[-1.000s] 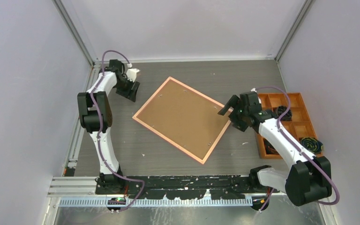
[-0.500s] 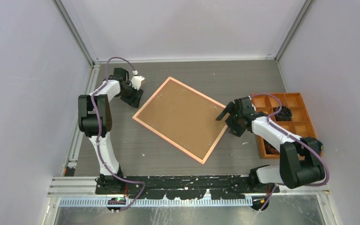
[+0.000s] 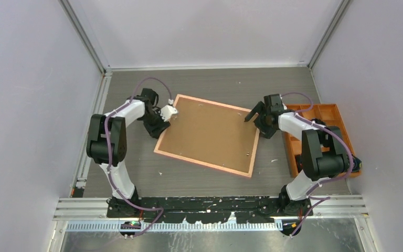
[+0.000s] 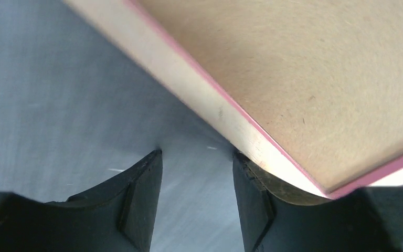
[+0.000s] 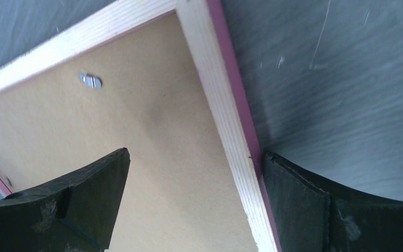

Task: Put the photo into the frame
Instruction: Adjust the photo frame at the center of the board.

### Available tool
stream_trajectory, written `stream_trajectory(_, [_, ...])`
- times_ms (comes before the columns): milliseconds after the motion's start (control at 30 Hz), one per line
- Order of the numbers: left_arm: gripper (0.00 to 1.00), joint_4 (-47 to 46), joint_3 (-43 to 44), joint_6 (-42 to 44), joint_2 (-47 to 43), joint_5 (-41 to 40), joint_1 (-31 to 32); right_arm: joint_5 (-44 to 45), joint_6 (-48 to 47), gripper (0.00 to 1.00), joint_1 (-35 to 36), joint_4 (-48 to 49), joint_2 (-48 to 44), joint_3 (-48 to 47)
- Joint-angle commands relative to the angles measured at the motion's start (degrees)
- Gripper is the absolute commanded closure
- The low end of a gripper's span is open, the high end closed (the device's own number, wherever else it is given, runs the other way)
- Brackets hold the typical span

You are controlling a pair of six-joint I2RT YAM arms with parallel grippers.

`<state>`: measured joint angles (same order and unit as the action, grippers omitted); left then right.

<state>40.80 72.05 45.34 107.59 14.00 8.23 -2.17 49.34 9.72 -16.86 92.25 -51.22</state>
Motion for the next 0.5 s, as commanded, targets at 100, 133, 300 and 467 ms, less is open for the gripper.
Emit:
stream_trajectory(100, [0.46,14.14,-9.29,3.25,-6.63,8.67,11.94,-8.85,-0.77,0.00,-2.13,3.03,6.72,-9.75])
stream_trajectory(133, [0.46,14.75,-9.71,2.84,-7.33,9.48,13.27,-9.16,-0.85,0.00,-2.31,2.88,7.64,-10.64])
stream_trajectory(300, [0.43,17.35,-7.76,-0.62,-10.19,13.35,14.41,-6.40,-2.78,0.00,-2.94,-1.95,8.75,-16.30])
stream_trajectory(467, [0.42,16.51,-1.94,-7.26,-9.76,17.51,6.09,-0.67,-2.60,0.01,-2.81,-3.39,0.53,-16.05])
